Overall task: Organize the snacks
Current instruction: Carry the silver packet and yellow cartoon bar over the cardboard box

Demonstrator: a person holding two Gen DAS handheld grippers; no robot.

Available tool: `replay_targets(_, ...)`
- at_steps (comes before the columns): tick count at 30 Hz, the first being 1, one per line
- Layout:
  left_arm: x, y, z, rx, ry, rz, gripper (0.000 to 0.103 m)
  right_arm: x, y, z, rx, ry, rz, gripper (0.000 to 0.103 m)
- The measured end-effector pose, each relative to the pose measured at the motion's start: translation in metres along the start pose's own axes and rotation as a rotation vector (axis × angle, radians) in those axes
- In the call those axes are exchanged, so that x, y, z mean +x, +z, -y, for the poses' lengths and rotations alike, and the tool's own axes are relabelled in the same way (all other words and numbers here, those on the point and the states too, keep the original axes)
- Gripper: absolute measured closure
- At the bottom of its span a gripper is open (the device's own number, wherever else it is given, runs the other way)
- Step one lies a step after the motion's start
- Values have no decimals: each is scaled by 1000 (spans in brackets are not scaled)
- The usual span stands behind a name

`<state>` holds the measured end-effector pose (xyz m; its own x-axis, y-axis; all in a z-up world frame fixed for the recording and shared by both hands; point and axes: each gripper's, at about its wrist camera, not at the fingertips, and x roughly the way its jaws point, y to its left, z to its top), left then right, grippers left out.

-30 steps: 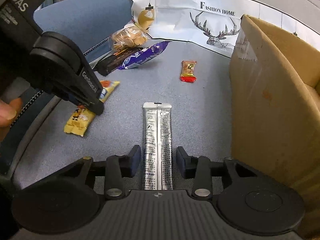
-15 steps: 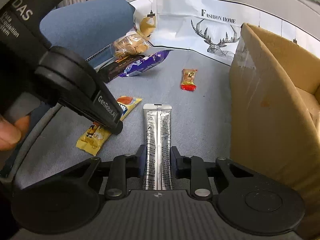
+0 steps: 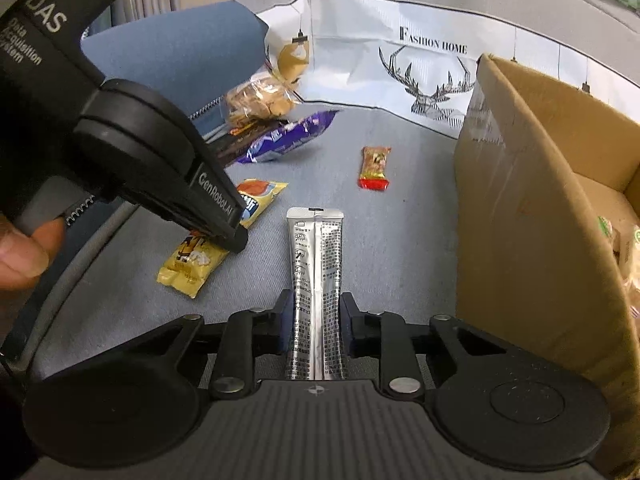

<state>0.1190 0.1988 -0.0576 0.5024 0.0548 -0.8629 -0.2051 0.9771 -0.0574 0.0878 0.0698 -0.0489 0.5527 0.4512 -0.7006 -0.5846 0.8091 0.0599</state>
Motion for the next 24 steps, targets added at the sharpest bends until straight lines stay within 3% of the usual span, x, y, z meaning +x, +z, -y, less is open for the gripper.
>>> replay_targets(7,-25,0,4,-7,-33,110,89,-18,-3,-1,-6,1,43,78)
replay_targets(16,-66,-5,14,6,-61,308,89,-55,-2,2,12,-9,184,78)
replay_targets(24,-81,-5,17,11,-53,373,89,-83,10,10,10,-31,278,78)
